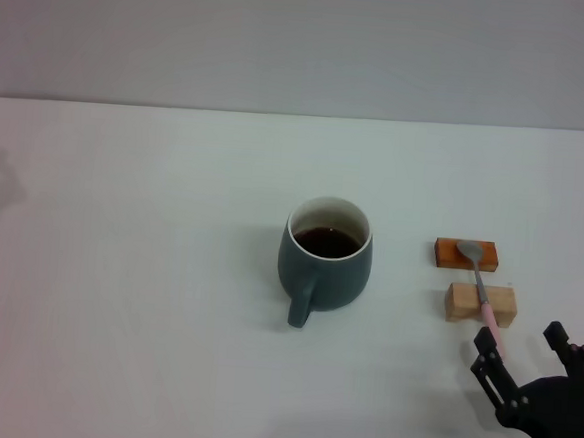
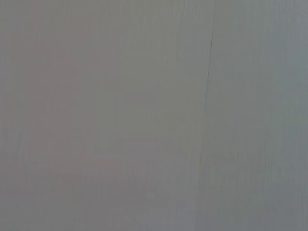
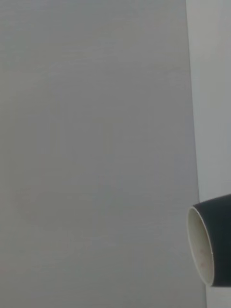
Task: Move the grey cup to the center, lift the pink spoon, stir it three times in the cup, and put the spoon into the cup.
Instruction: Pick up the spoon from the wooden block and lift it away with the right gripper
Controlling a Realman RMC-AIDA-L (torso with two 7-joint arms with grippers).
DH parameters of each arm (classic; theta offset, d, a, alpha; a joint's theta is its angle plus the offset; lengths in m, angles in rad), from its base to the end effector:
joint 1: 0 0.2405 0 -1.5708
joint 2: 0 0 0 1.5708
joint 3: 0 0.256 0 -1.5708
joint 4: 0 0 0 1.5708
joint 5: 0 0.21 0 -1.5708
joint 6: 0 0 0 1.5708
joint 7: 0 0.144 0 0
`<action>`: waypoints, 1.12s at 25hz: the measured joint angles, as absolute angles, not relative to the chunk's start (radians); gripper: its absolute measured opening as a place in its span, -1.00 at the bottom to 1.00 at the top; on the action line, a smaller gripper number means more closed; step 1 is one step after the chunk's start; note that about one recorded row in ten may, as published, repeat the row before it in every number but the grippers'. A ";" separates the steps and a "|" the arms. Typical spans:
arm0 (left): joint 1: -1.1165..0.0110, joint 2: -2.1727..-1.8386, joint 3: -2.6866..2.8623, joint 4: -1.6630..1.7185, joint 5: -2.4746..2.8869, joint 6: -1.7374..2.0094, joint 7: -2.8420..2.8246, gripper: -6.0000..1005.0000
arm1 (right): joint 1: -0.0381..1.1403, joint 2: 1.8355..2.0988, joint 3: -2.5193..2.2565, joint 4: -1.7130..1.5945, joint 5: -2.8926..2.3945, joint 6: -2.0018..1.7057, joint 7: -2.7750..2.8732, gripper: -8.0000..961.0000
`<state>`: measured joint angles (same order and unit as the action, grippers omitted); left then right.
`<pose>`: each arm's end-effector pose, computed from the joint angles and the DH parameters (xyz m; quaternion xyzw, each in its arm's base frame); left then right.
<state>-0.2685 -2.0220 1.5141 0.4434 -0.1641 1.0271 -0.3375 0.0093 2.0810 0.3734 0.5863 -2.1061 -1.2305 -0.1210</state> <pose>-0.3527 0.3360 0.0695 -0.6081 -0.2554 -0.3497 0.6654 0.3055 0.1847 -0.0965 -0.7244 0.2948 0.3043 0.5438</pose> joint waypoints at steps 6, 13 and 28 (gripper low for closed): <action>-0.268 -2.027 1.514 0.443 -0.164 1.030 -0.338 -0.99 | 0.024 2.080 0.371 0.586 -2.106 -1.202 -0.112 0.70; -0.268 -2.030 1.515 0.443 -0.164 1.038 -0.338 -0.99 | 0.059 2.081 0.371 0.577 -2.106 -1.173 -0.093 0.70; -0.265 -2.032 1.520 0.442 -0.164 1.045 -0.337 -0.99 | 0.105 2.088 0.371 0.553 -2.029 -1.162 -0.052 0.70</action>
